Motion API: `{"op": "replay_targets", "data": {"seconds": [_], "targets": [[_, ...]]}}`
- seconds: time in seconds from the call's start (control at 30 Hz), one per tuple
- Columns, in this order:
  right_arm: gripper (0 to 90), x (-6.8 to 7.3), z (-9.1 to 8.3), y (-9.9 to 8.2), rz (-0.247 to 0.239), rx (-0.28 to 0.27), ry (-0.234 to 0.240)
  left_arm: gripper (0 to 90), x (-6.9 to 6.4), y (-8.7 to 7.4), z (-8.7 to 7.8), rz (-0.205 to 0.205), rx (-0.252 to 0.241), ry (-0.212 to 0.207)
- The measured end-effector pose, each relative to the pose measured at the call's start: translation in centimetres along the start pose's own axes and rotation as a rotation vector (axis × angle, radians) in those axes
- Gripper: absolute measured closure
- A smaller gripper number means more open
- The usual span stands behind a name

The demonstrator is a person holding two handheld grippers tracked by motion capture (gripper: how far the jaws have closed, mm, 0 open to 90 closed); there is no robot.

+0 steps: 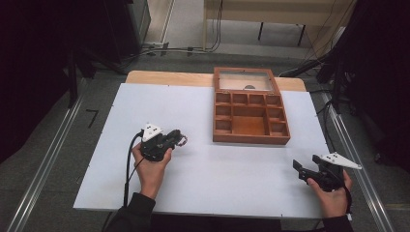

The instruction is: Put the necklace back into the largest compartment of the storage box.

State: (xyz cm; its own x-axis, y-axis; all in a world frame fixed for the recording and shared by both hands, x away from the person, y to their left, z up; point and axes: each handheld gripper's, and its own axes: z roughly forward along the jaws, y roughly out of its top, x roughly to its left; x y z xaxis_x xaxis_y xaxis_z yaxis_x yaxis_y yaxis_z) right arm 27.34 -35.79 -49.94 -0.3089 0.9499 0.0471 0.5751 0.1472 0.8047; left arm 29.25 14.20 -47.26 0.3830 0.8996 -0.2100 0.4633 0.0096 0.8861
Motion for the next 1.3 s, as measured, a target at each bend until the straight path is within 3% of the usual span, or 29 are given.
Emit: {"op": "replay_targets", "data": {"seconds": [1.3], "targets": [[17.8,0.1,0.1,0.1,-0.013,0.000,0.007,82.8,-4.6,2.2,4.2,0.011,-0.023,-0.122]]}}
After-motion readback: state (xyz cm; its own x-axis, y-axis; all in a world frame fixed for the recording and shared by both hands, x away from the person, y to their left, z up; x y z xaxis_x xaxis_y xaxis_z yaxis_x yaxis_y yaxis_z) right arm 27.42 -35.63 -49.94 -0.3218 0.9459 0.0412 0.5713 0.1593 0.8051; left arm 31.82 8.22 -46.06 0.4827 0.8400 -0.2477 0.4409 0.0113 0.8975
